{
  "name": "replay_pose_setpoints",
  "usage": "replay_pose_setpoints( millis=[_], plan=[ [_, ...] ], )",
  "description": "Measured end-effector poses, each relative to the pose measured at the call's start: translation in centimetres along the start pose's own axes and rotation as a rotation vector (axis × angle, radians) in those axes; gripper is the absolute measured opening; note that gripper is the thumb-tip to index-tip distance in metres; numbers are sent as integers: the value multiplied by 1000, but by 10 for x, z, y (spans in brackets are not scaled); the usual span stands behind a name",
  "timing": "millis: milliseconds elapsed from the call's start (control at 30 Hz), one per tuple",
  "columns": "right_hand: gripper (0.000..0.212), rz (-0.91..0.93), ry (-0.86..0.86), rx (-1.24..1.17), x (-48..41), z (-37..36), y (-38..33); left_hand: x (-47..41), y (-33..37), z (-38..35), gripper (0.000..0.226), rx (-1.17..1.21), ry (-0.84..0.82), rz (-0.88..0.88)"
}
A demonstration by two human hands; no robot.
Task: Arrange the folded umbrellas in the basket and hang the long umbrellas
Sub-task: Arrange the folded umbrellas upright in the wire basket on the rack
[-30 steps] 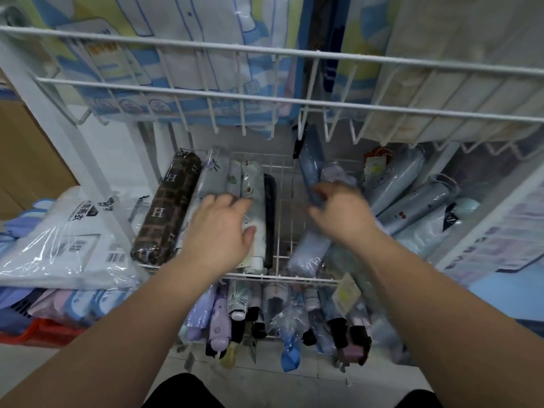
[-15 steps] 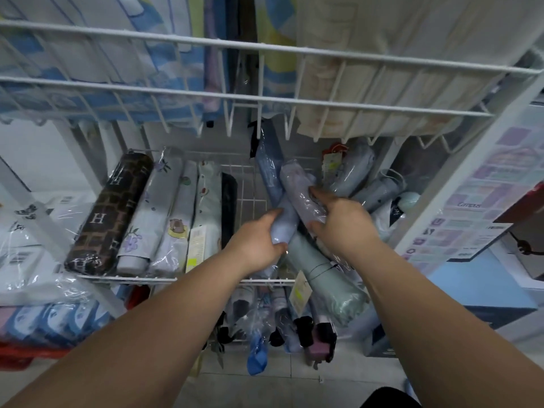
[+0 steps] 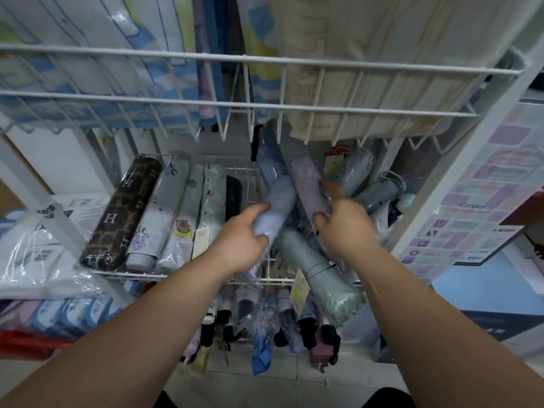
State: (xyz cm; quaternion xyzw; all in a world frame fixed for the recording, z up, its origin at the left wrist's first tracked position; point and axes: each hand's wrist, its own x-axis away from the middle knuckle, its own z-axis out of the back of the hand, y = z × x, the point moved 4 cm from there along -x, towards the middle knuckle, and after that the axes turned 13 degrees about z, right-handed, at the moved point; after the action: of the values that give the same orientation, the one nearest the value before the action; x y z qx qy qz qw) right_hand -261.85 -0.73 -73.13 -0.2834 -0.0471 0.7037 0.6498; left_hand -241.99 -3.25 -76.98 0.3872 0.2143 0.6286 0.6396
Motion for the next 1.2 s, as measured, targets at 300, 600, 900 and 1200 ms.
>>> replay_pose_setpoints(
  millis=[300, 600, 900, 1200],
  plan=[
    [61, 30, -50, 28, 1, -4, 3, 40, -21, 42, 63, 133, 73, 142],
    [61, 28, -50, 23, 0, -3, 4, -14, -9, 11, 68, -20, 129, 216],
    [61, 26, -55, 29, 1, -3, 6, -31, -10, -17, 52, -753, 94, 145],
    [57, 95, -52, 23, -25, 34, -39, -8, -29, 39, 44, -945, 352, -56]
  ],
)
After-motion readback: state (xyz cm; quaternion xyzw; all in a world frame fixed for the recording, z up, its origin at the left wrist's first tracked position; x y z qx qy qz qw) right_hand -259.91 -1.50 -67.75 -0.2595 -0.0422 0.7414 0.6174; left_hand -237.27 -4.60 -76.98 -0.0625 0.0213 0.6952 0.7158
